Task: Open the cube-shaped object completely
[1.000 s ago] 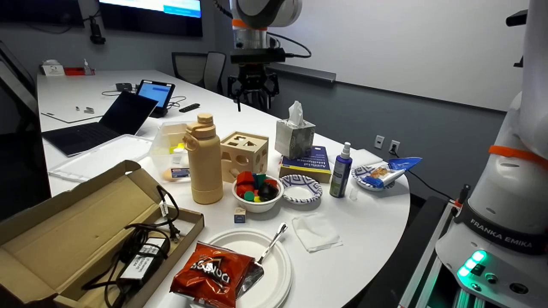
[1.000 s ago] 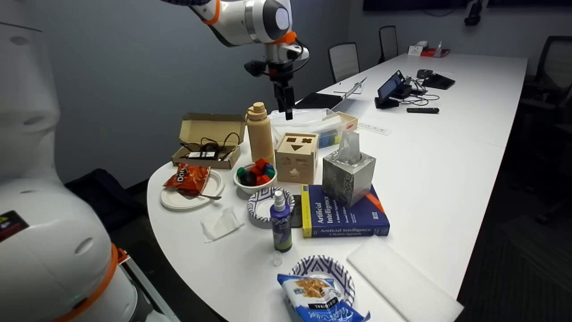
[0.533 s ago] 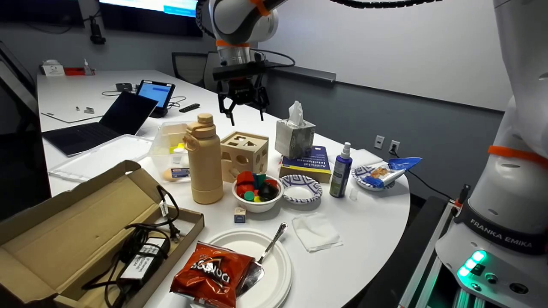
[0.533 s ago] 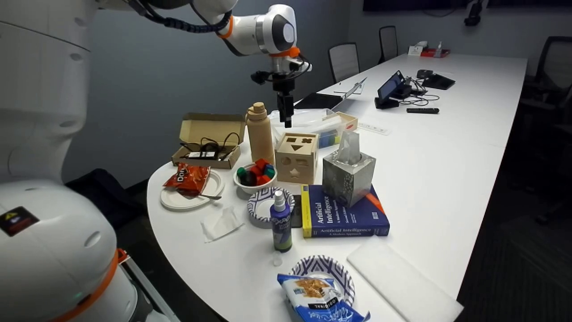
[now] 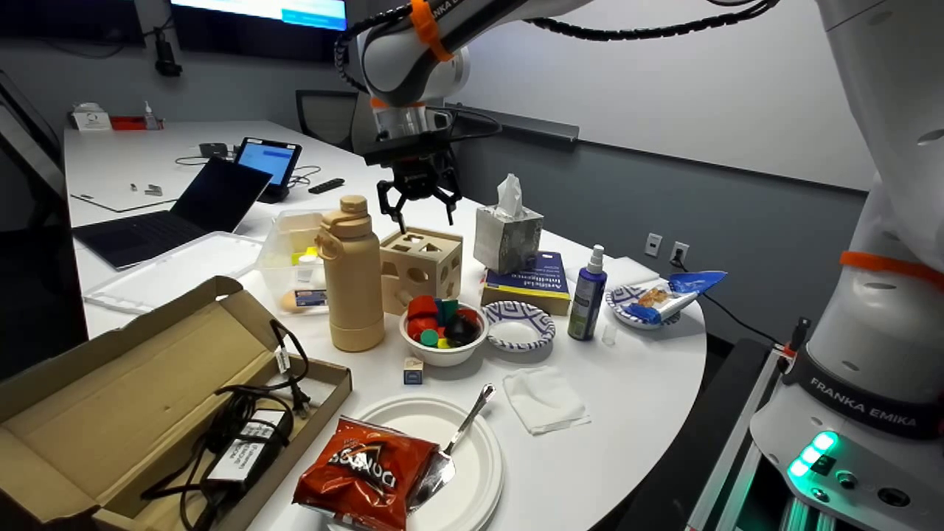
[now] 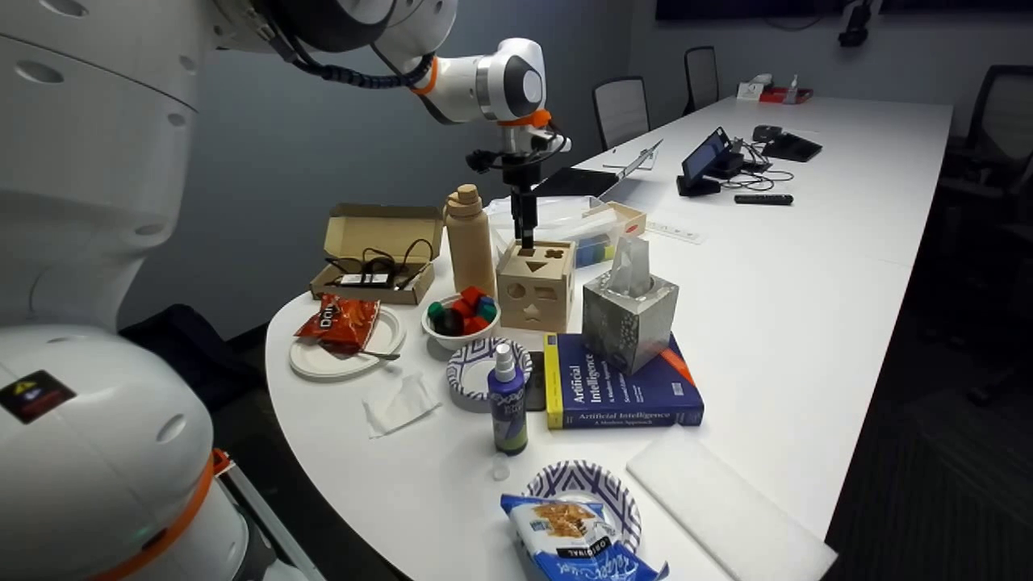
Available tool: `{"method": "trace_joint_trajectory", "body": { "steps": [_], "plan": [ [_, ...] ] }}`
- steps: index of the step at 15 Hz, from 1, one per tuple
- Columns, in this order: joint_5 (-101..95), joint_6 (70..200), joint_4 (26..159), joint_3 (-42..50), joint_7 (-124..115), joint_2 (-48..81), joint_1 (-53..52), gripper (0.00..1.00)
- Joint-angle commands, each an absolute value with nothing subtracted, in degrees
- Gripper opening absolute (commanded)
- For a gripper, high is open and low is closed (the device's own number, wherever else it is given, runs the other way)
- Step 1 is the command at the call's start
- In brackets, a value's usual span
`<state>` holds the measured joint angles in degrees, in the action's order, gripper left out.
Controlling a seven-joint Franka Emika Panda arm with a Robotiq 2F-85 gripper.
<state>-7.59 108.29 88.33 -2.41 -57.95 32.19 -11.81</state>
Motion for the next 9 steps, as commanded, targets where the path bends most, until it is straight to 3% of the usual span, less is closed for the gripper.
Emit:
{"method": "trace_joint_trajectory", "body": {
  "steps": [1, 9],
  "plan": [
    [-6.0, 108.2, 85.4, -1.4, -58.7, 34.6, -12.6, 1.00],
    [-5.2, 108.1, 83.4, -1.2, -58.9, 37.1, -12.8, 1.00]
  ]
}}
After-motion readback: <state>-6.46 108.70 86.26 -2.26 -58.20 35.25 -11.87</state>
